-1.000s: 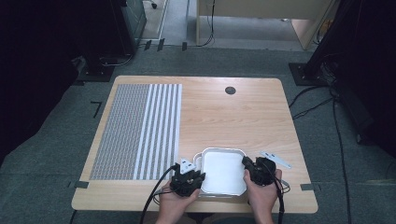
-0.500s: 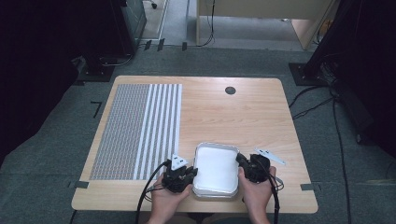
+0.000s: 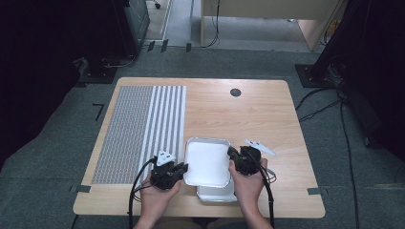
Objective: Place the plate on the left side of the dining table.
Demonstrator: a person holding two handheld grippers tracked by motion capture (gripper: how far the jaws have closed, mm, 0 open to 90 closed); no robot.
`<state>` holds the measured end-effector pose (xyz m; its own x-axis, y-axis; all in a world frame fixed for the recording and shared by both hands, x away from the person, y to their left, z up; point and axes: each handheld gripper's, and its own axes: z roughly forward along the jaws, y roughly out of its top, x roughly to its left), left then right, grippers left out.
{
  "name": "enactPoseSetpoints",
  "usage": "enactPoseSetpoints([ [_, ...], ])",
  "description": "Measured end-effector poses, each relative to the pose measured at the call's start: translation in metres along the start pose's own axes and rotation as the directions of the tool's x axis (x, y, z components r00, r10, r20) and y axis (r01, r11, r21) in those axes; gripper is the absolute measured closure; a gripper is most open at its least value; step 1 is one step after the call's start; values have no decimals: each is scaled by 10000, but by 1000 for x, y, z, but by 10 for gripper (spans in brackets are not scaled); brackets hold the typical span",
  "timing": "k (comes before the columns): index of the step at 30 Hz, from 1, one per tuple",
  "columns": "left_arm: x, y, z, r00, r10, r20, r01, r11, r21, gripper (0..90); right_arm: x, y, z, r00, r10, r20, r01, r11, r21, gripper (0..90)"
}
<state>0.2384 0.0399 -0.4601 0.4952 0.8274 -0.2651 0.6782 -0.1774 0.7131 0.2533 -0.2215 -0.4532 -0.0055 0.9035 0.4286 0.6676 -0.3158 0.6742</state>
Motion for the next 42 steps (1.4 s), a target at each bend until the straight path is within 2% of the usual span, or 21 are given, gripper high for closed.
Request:
enactPoseSetpoints([
  [5, 19, 4, -14, 9998, -69, -180, 67, 9999, -123, 824, 19, 4, 12, 9995, 87, -312, -83, 9999, 114, 887],
  [9, 28, 5, -19, 9995, -103, -296, 99, 9998, -161, 824, 30, 6, 19, 9991, 45, -410, -38, 9999, 156, 886],
  [11, 38, 6, -23, 9990, -271, -361, 262, 9994, -230, 828, 41, 7, 25, 9989, -86, -462, 93, 9998, 149, 886],
  [12, 38, 6, -23, 9990, -271, -361, 262, 9994, -230, 829, 41, 7, 25, 9989, -86, -462, 93, 9998, 149, 886],
  [19, 61, 11, -33, 9972, -502, -550, 482, 9981, -381, 839, 63, 12, 38, 9978, -160, -642, 178, 9995, 278, 887],
  [21, 71, 13, -37, 9965, -587, -597, 562, 9975, -425, 840, 73, 13, 45, 9974, -213, -682, 237, 9991, 345, 887],
  [22, 71, 13, -37, 9965, -587, -597, 562, 9975, -425, 841, 73, 13, 45, 9974, -213, -682, 237, 9991, 345, 887],
  [23, 78, 14, -40, 9956, -681, -651, 651, 9968, -464, 842, 79, 15, 50, 9970, -212, -742, 242, 9989, 391, 886],
  [24, 78, 14, -40, 9956, -681, -651, 651, 9968, -464, 842, 83, 15, 52, 9969, -211, -754, 242, 9989, 405, 886],
  [25, 85, 14, -42, 9945, -749, -730, 713, 9962, -509, 843, 87, 15, 55, 9970, -183, -750, 217, 9988, 444, 886],
  [26, 85, 14, -42, 9945, -749, -730, 713, 9962, -509, 844, 87, 15, 55, 9970, -183, -750, 217, 9988, 444, 886],
  [29, 100, 16, -49, 9914, -872, -972, 819, 9950, -573, 846, 103, 17, 65, 9961, -225, -848, 269, 9983, 509, 884],
  [30, 100, 16, -49, 9914, -872, -972, 819, 9950, -573, 849, 103, 17, 65, 9961, -225, -848, 269, 9983, 509, 884],
  [31, 109, 17, -52, 9895, -949, -1094, 888, 9943, -591, 851, 112, 19, 71, 9950, -263, -963, 317, 9980, 553, 882],
  [33, 114, 17, -54, 9878, -1006, -1191, 940, 9938, -599, 855, 116, 19, 73, 9947, -196, -1006, 260, 9977, 627, 880],
  [35, 123, 18, -57, 9857, -1094, -1280, 1017, 9927, -648, 861, 127, 22, 81, 9909, 20, -1348, 88, 9968, 797, 872],
  [36, 127, 18, -58, 9849, -1185, -1262, 1107, 9916, -674, 861, 127, 22, 81, 9909, 20, -1348, 88, 9968, 797, 872],
  [37, 130, 18, -59, 9839, -1246, -1282, 1166, 9908, -682, 861, 136, 23, 86, 9908, -67, -1350, 171, 9970, 758, 872],
  [38, 133, 18, -60, 9831, -1264, -1326, 1179, 9906, -698, 861, 136, 23, 86, 9908, -67, -1350, 171, 9970, 758, 872],
  [41, 144, 19, -62, 9790, -1431, -1453, 1336, 9883, -734, 860, 149, 25, 97, 9917, -260, -1256, 351, 9969, 705, 872],
  [42, 144, 19, -62, 9790, -1431, -1453, 1336, 9883, -734, 861, 149, 25, 97, 9917, -260, -1256, 351, 9969, 705, 872],
])
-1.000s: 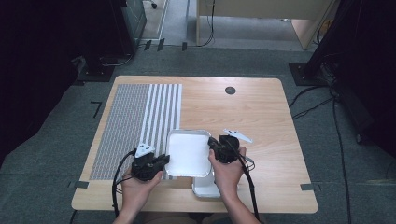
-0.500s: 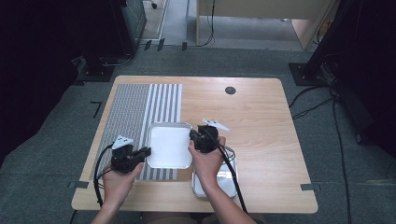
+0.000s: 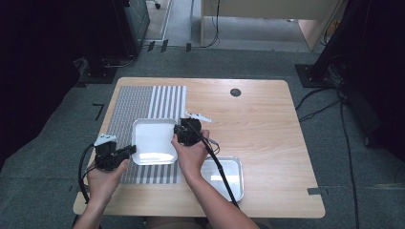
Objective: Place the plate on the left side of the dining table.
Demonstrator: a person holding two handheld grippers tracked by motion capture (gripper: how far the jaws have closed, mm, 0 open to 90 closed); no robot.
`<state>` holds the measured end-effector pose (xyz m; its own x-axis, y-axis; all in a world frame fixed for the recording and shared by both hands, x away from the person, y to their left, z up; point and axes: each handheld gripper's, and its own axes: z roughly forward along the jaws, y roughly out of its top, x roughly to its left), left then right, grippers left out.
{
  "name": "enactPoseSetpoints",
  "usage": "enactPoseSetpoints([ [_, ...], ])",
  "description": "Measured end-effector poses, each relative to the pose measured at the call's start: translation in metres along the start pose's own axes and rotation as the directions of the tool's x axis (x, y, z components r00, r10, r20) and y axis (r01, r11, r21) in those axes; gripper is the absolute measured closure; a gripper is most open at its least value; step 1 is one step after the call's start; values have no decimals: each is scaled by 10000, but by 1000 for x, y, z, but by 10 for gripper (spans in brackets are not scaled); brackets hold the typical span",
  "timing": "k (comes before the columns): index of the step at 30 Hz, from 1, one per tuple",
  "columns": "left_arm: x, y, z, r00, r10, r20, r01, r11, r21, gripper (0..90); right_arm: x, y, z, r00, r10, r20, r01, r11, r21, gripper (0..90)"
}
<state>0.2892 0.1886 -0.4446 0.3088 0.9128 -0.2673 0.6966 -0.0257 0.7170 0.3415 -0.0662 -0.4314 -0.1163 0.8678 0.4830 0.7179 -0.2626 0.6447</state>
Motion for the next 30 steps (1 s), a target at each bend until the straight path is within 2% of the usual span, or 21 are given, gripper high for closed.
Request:
enactPoseSetpoints([
  [4, 14, 6, 2, 9995, -298, -136, 297, 9995, -59, 867, 6, 3, 18, 9997, 247, -65, -245, 9993, 278, 876],
  [6, 17, 7, 3, 9994, -332, -133, 332, 9994, -27, 868, 6, 3, 21, 9995, 302, -105, -299, 9990, 336, 876],
  [7, 20, 9, 5, 9991, -370, -195, 369, 9993, -23, 871, 8, 5, 29, 9993, 352, -89, -347, 9983, 459, 878],
  [12, 33, 13, 14, 9978, -452, -475, 461, 9988, 167, 878, 11, 6, 44, 9994, 333, 43, -335, 9972, 673, 882],
  [14, 39, 14, 18, 9969, -559, -561, 573, 9981, 231, 881, 12, 6, 52, 9987, 508, 63, -511, 9952, 829, 880],
  [15, 46, 16, 22, 9953, -781, -581, 797, 9965, 260, 886, 12, 5, 61, 9967, 811, 106, -817, 9923, 929, 877],
  [16, 46, 16, 22, 9953, -781, -581, 797, 9965, 260, 888, 12, 5, 61, 9967, 811, 106, -817, 9923, 929, 877],
  [17, 49, 17, 24, 9940, -906, -607, 923, 9954, 255, 889, 13, 5, 69, 9953, 956, 182, -970, 9900, 1022, 877],
  [18, 52, 18, 26, 9937, -904, -657, 925, 9953, 294, 889, 13, 5, 69, 9953, 956, 182, -970, 9900, 1022, 877],
  [21, 59, 21, 34, 9919, -972, -813, 1008, 9941, 403, 892, 14, 6, 86, 9921, 1199, 363, -1236, 9846, 1237, 877],
  [23, 63, 24, 39, 9910, -1029, -860, 1071, 9932, 462, 892, 14, 7, 90, 9914, 1234, 425, -1277, 9843, 1219, 877],
  [26, 64, 28, 47, 9889, -953, -1143, 1009, 9939, 441, 889, 15, 6, 97, 9899, 1284, 607, -1340, 9858, 1010, 875],
  [30, 70, 31, 58, 9857, -1086, -1286, 1170, 9913, 598, 890, 15, 7, 112, 9892, 1159, 901, -1247, 9872, 995, 878],
])
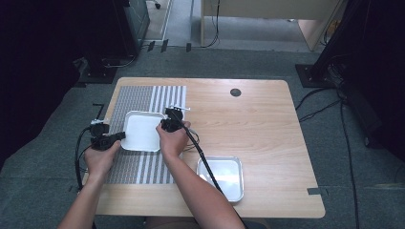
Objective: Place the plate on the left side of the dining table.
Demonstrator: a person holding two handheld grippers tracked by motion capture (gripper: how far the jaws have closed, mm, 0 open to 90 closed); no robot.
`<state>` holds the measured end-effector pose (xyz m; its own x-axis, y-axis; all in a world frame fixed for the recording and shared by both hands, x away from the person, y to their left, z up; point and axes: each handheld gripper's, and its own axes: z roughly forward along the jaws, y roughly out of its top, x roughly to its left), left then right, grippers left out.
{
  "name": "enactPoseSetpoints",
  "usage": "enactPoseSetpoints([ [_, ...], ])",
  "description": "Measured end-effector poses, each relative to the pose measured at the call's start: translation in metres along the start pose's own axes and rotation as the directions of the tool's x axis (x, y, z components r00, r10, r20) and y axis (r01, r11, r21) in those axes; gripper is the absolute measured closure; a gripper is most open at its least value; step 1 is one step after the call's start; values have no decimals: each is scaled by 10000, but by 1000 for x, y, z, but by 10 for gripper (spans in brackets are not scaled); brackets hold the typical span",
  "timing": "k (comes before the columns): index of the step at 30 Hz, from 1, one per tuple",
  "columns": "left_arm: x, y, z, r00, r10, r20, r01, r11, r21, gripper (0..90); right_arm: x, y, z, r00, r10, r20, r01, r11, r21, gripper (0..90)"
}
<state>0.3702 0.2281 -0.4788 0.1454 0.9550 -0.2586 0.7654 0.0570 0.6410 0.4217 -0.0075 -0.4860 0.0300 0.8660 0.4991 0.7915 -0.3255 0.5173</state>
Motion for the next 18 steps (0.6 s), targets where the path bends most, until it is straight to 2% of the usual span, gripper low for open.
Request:
enactPoseSetpoints([
  [5, 4, 0, 12, 9998, -187, -38, 188, 9994, 307, 885, -2, 0, 13, 9995, -205, 219, 205, 9998, 35, 882],
  [12, 7, -1, 21, 9995, -302, 24, 301, 9986, 428, 875, -5, 2, 24, 9987, -426, 265, 425, 9991, 57, 883],
  [18, 10, 7, 25, 9993, -368, -13, 368, 9985, 394, 880, -1, 8, 27, 9983, -506, 278, 507, 9987, -4, 882],
])
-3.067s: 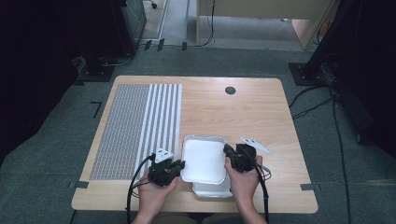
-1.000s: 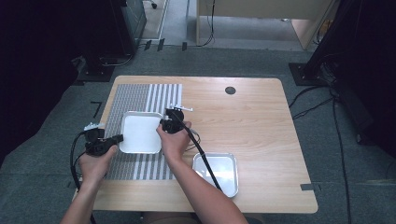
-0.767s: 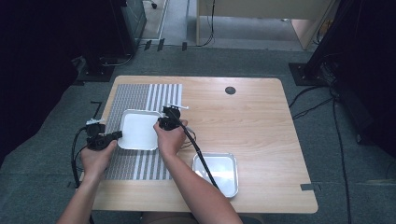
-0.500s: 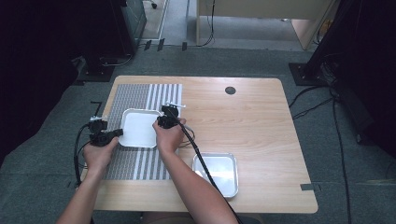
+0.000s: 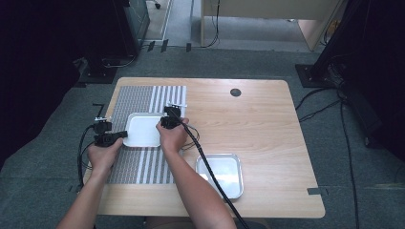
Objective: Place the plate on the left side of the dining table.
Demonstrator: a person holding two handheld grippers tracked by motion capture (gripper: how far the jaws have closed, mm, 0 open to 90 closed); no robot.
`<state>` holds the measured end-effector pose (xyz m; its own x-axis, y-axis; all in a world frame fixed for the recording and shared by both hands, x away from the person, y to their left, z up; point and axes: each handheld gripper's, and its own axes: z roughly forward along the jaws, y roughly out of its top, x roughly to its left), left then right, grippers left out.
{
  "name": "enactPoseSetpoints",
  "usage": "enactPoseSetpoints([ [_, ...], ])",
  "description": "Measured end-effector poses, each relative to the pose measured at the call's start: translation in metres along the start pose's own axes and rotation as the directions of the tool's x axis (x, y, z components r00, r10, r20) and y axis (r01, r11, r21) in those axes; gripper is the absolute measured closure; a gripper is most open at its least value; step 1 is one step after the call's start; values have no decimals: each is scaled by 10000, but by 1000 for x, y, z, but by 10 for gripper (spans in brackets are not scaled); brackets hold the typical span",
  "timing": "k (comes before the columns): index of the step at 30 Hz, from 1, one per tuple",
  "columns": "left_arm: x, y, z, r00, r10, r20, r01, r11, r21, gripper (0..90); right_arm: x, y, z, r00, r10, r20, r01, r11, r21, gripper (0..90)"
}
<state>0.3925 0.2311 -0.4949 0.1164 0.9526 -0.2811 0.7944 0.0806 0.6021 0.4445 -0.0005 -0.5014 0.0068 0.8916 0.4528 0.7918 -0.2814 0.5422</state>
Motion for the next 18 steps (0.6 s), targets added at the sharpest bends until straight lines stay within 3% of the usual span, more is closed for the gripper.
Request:
enactPoseSetpoints([
  [6, 6, 8, 6, 9995, -307, 7, 307, 9995, 6, 883, 1, 6, 5, 9997, 197, -176, -197, 9998, 2, 882],
  [18, 5, 17, 17, 9966, -821, 116, 823, 9965, -112, 894, -4, 13, 12, 9998, 71, -191, -80, 9988, -488, 885],
])
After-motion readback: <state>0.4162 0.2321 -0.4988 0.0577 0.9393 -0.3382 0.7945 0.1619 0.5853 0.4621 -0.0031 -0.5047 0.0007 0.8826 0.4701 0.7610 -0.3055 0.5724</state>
